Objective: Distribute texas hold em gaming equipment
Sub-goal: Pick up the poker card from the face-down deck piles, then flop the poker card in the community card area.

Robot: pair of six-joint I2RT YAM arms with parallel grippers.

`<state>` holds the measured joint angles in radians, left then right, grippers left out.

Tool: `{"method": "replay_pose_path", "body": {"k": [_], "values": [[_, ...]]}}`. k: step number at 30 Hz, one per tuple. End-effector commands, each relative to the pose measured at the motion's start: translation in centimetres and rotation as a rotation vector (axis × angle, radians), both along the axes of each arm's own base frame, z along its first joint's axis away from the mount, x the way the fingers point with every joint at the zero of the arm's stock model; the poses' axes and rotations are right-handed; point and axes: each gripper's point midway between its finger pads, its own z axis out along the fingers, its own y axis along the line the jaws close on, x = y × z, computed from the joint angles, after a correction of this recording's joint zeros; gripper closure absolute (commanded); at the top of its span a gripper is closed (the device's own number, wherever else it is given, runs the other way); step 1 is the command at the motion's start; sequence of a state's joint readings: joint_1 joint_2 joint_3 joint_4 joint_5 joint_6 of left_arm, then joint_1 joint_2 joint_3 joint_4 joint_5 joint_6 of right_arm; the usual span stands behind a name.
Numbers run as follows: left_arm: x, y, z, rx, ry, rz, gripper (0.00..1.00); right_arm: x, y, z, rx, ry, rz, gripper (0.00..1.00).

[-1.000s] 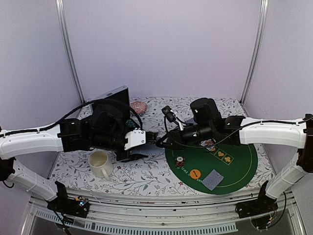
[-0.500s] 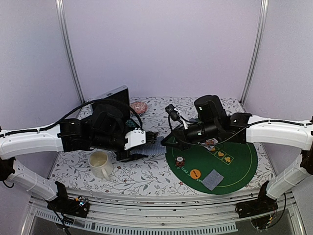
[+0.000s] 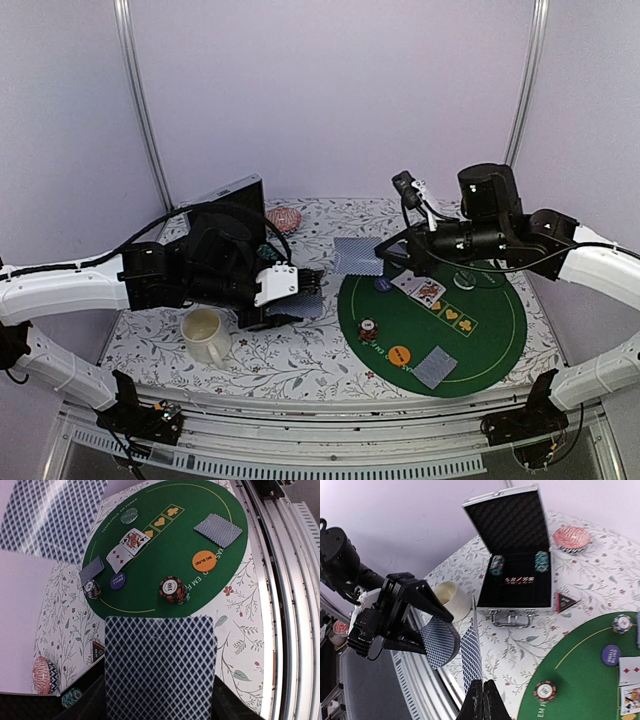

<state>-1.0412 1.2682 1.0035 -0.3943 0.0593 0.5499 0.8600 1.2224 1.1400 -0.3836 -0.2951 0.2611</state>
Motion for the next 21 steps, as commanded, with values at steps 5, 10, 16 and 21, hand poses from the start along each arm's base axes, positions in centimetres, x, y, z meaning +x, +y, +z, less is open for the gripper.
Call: {"method": "replay_pose_path", "body": {"k": [5, 10, 16, 21], "values": [[0.1, 0.0, 0.2, -0.016, 0.004, -0.003, 0.39, 7.2, -11.8, -3.5, -0.433, -0.129, -0.455, 0.98], [0.0, -0.1, 0.1, -0.016, 0.008, -0.007, 0.39, 10.4, -18.1, -8.4, -0.860, -0.192, -0.606, 0.98], [-0.2, -0.1, 0.3, -0.021, 0.009, -0.013, 0.39, 11.9, -21.3, -13.8, -1.304, -0.263, -0.517, 0.98], [0.0, 0.0, 0.0, -0.011, 0.006, -0.008, 0.38, 11.6, -21.6, -17.7, -1.428, -0.226, -0.398, 0.98]]}}
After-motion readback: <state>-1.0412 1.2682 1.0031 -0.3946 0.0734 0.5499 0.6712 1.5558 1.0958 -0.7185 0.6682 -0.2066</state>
